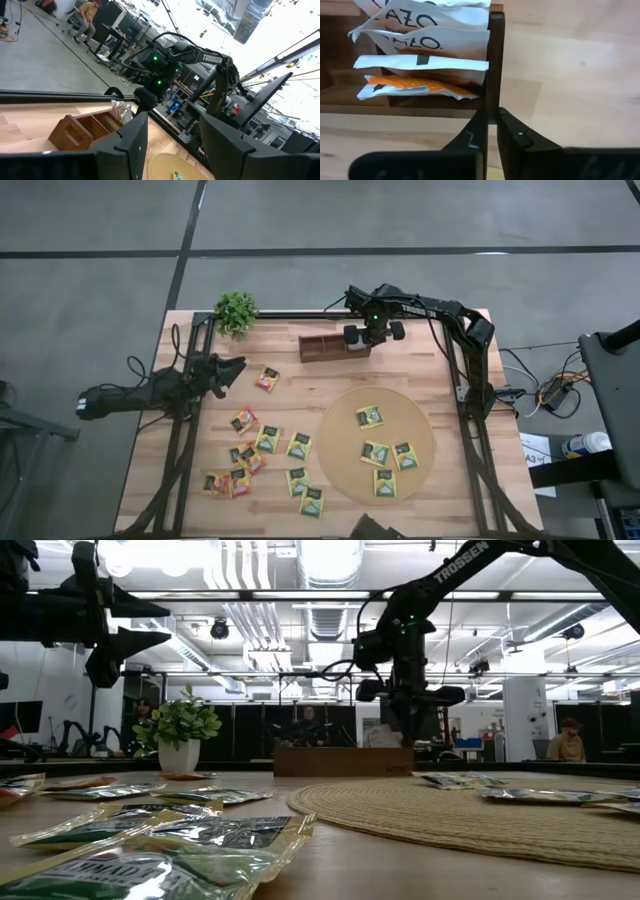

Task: Pick & Place Tea
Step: Adjust the wooden organizer, then put the yellow tea bag into the middle section of the wooden organizer

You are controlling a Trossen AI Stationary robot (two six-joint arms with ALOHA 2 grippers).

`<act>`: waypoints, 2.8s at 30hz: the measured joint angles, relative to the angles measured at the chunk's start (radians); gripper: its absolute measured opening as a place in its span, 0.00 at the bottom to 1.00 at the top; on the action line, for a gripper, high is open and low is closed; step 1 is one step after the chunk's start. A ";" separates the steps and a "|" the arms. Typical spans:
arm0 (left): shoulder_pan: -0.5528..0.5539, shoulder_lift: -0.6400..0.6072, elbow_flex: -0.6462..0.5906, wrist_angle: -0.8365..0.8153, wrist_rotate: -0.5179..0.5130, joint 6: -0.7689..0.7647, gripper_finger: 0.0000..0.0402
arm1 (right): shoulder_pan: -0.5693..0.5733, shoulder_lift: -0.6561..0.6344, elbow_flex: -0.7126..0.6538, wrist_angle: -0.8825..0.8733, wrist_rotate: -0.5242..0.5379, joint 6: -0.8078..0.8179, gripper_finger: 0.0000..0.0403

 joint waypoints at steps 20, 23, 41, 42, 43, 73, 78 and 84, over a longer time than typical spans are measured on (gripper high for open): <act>-0.001 0.000 0.000 0.000 -0.018 -0.005 0.43 | 0.059 -0.011 -0.004 -0.034 0.073 0.320 0.03; -0.001 0.000 0.000 0.003 -0.018 -0.010 0.43 | 0.058 -0.014 0.001 0.043 0.076 0.257 0.03; -0.001 0.000 0.000 0.008 -0.018 -0.012 0.43 | 0.072 -0.006 -0.002 -0.011 0.057 0.097 0.03; -0.001 0.000 0.000 0.008 -0.018 -0.012 0.43 | 0.072 -0.006 -0.002 -0.011 0.057 0.097 0.03; -0.001 0.000 0.000 0.008 -0.018 -0.012 0.43 | 0.072 -0.006 -0.002 -0.011 0.057 0.098 0.03; -0.001 0.000 0.000 0.008 -0.018 -0.016 0.43 | 0.163 -0.168 -0.002 -0.081 0.211 -0.448 0.48; 0.000 0.000 0.000 0.008 -0.018 -0.015 0.43 | 0.223 -0.221 -0.002 -0.047 0.161 -0.829 0.48; 0.000 0.000 -0.005 0.007 -0.018 -0.015 0.43 | 0.292 -0.222 -0.002 -0.041 -0.095 -1.262 0.45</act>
